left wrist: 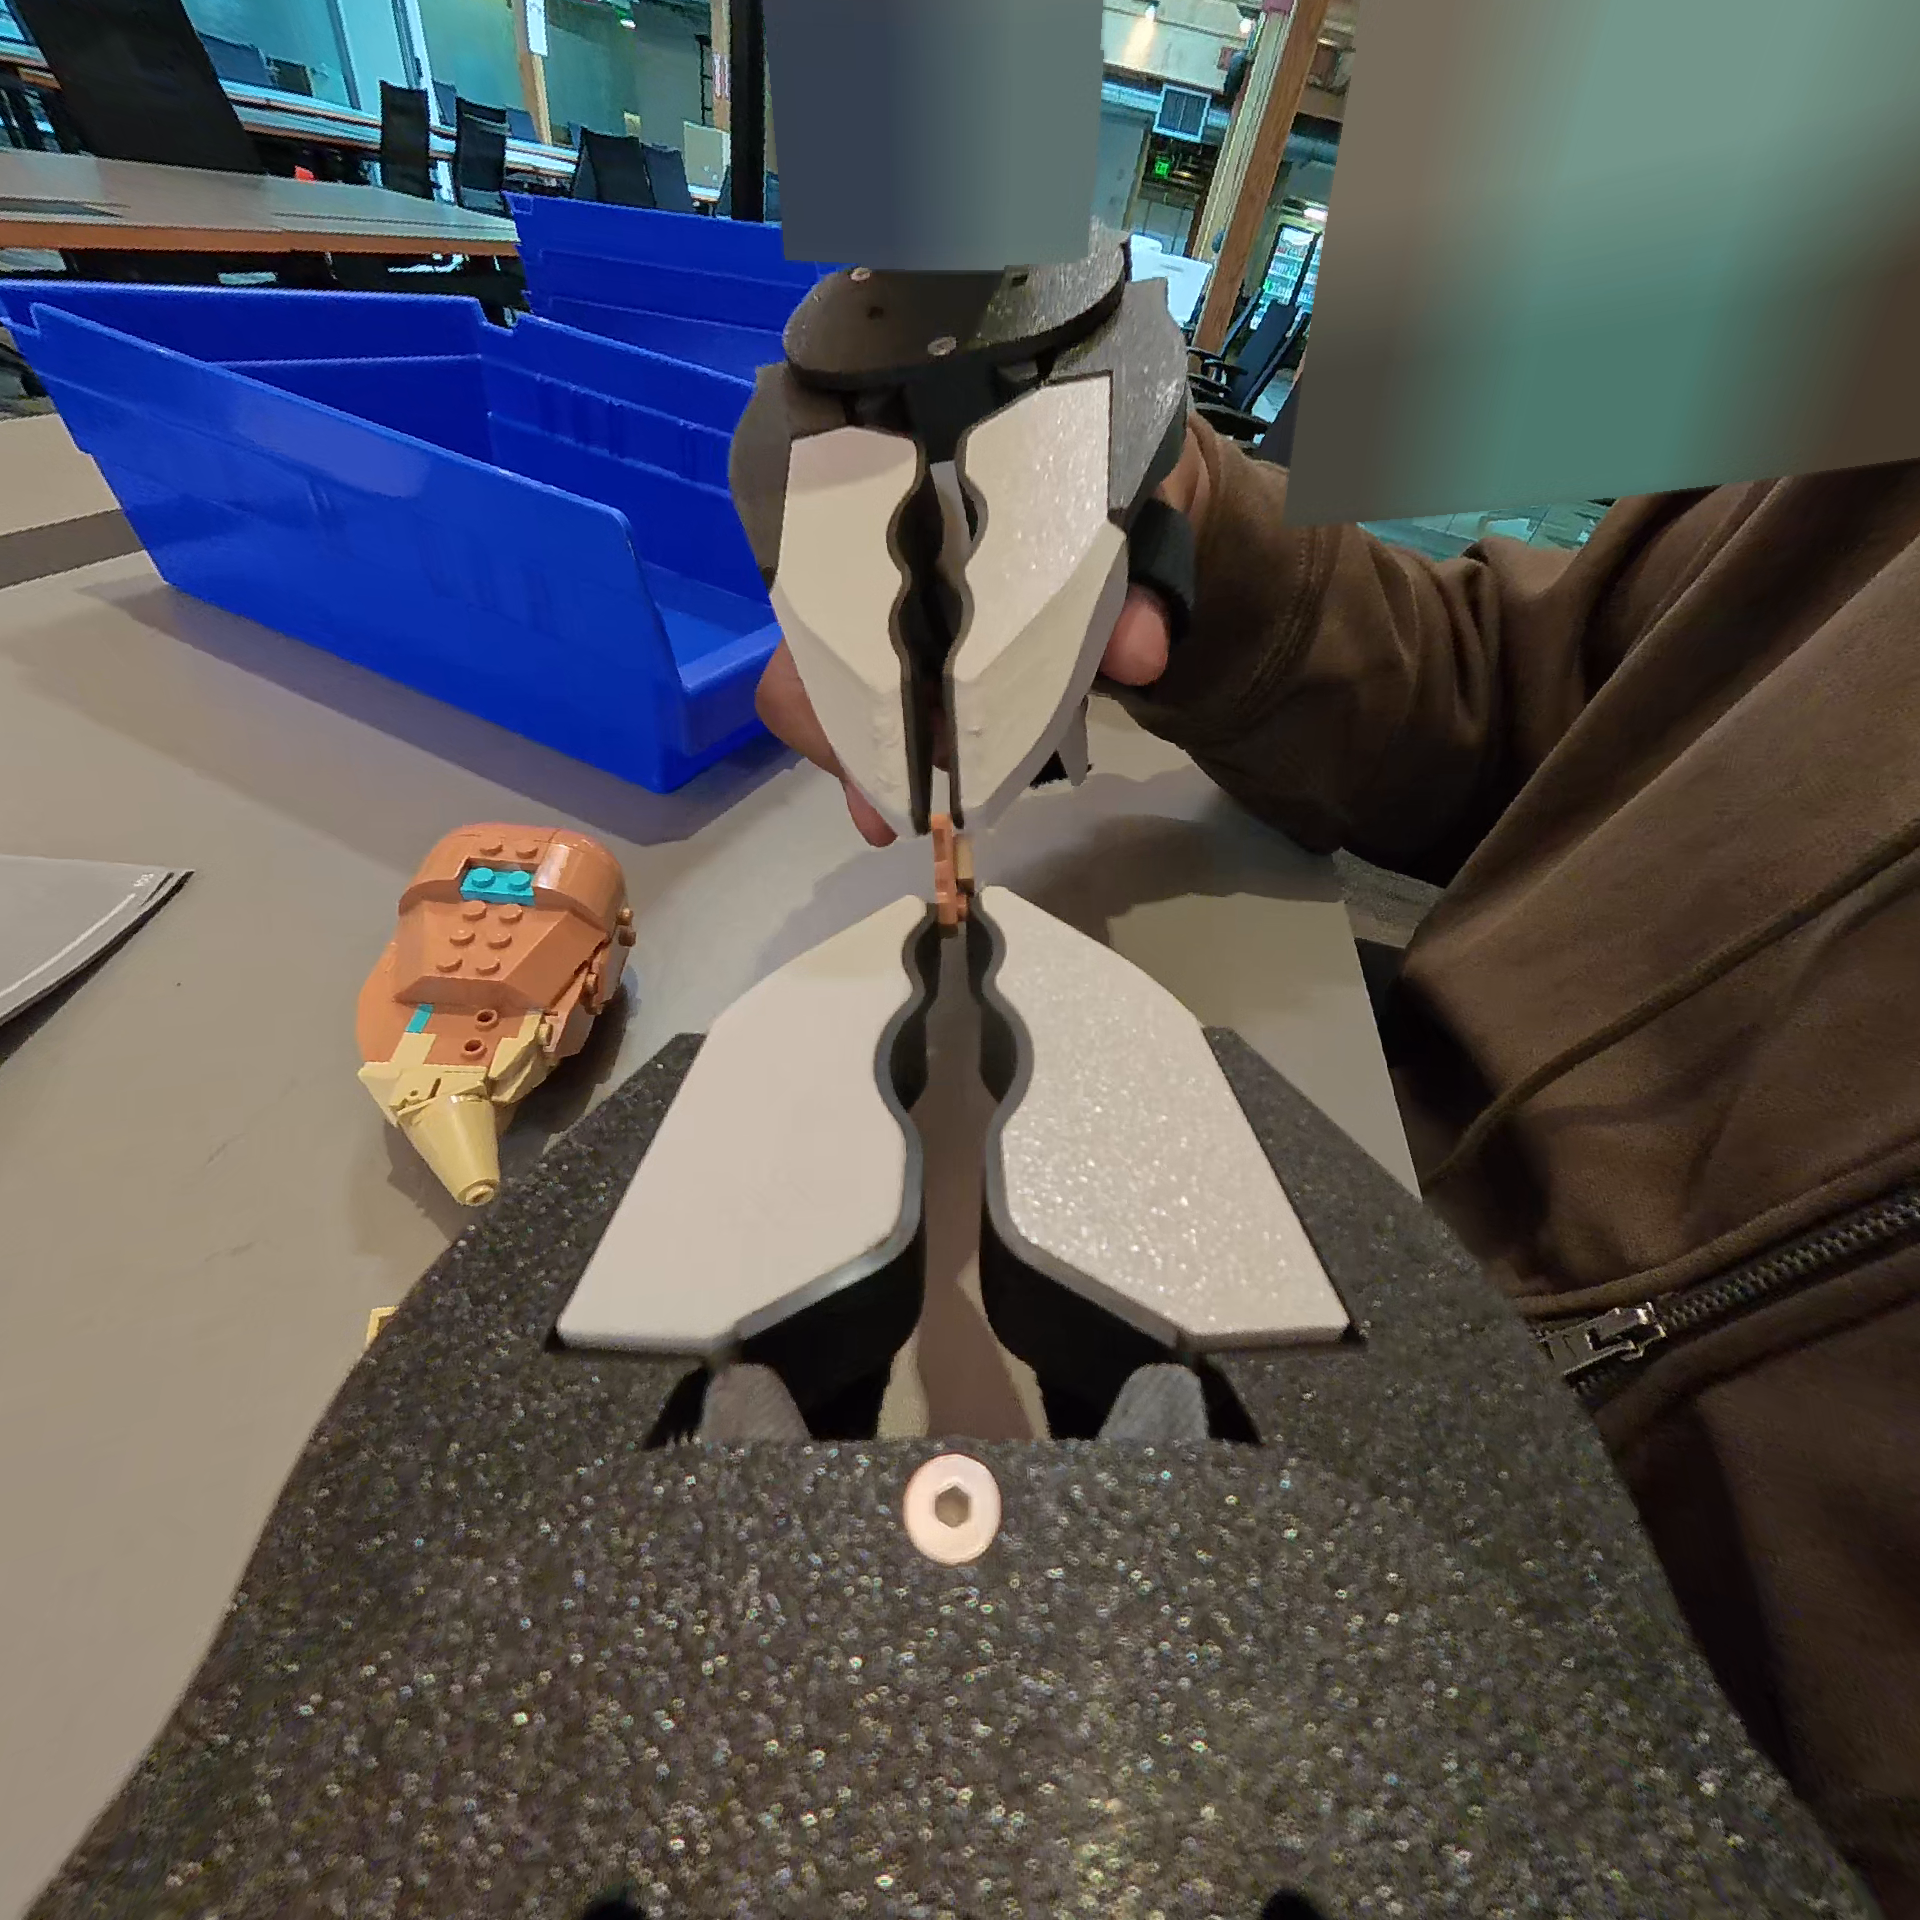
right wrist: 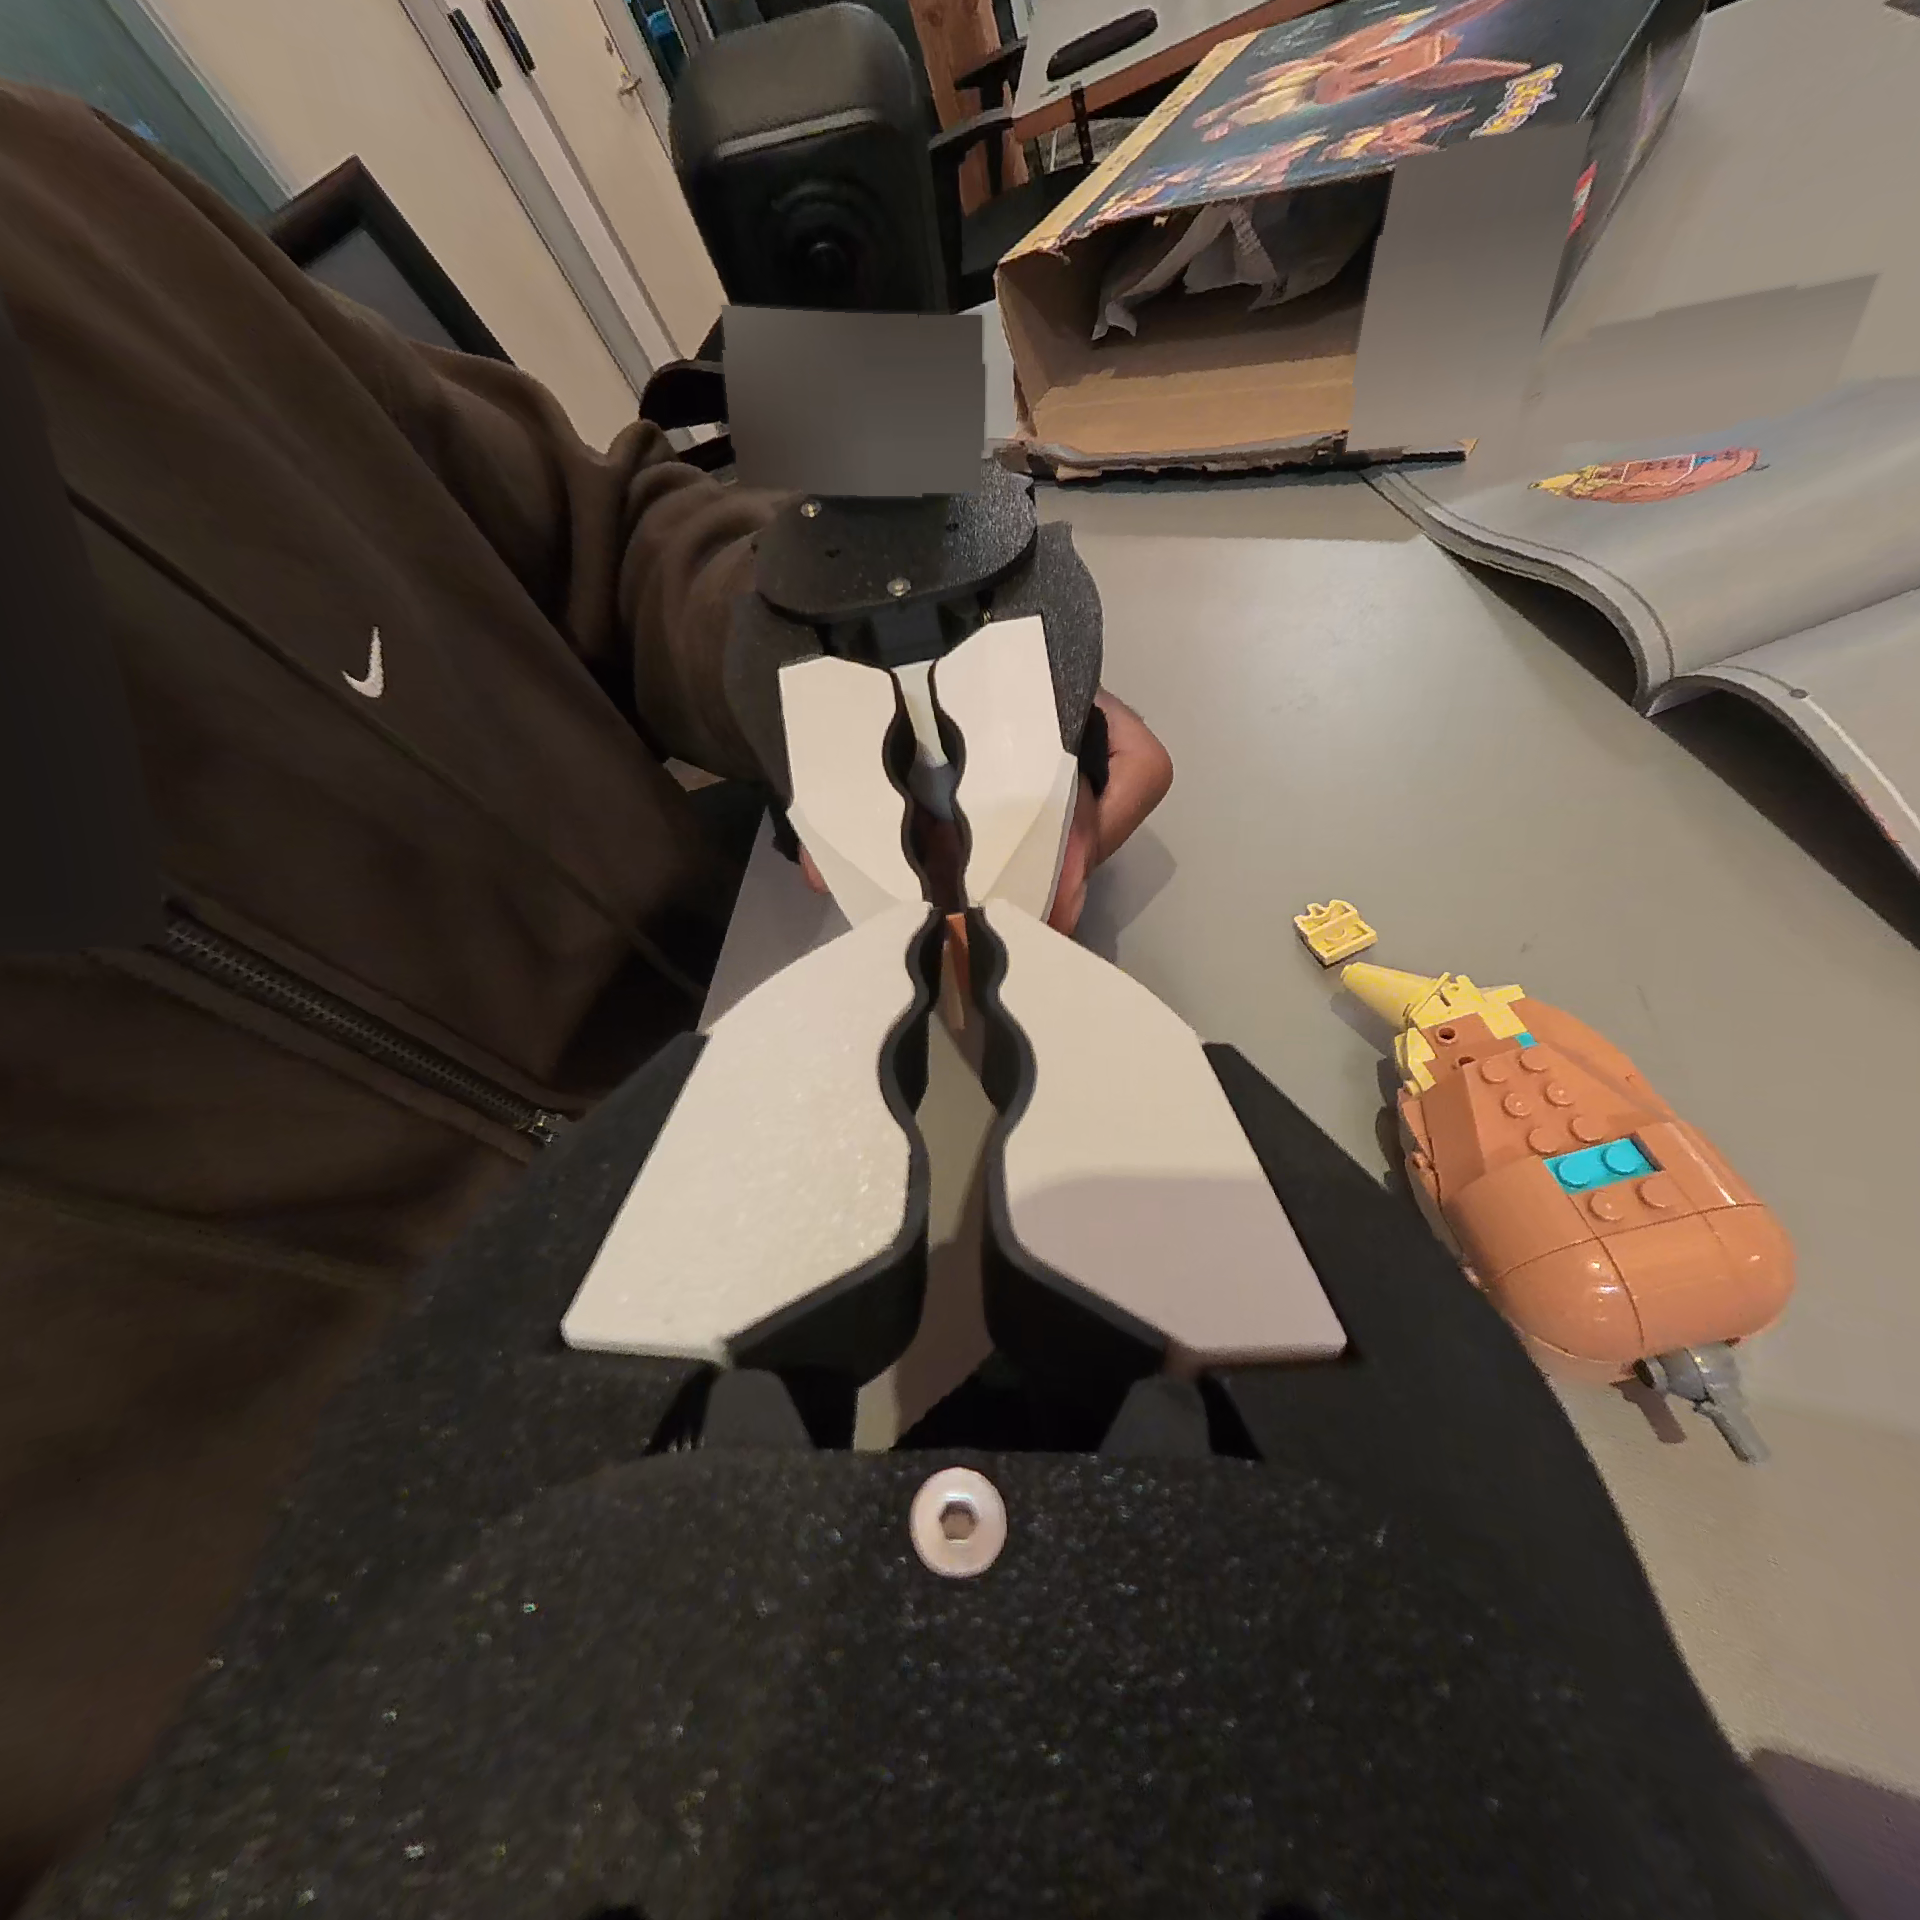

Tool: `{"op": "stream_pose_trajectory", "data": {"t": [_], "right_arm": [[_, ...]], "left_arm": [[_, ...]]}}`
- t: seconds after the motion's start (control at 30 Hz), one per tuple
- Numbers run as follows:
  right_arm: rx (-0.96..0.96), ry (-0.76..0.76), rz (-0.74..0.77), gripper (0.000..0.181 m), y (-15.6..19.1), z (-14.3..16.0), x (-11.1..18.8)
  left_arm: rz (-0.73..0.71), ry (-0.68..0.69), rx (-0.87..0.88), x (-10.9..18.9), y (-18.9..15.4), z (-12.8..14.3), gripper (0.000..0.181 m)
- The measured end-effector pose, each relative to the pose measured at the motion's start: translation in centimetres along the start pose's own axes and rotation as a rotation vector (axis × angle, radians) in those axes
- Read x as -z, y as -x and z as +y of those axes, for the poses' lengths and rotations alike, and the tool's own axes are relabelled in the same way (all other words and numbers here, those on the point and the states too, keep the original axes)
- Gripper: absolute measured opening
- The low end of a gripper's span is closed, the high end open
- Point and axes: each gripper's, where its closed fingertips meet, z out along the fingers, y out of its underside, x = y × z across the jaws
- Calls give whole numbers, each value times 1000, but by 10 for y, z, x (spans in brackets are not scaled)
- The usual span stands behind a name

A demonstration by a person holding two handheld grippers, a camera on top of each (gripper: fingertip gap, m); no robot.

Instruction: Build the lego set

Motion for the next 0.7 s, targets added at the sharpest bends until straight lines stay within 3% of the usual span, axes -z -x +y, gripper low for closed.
{"op": "stream_pose_trajectory", "data": {"t": [0.4, 0.7], "right_arm": [[3, 21, -8, 3, -1, 4, -2], [-1, 77, -23, 3, 0, 11, -2]], "left_arm": [[7, 12, -1, -1, 0, 1, 5], [52, 113, -29, -2, -3, 13, 3]]}}
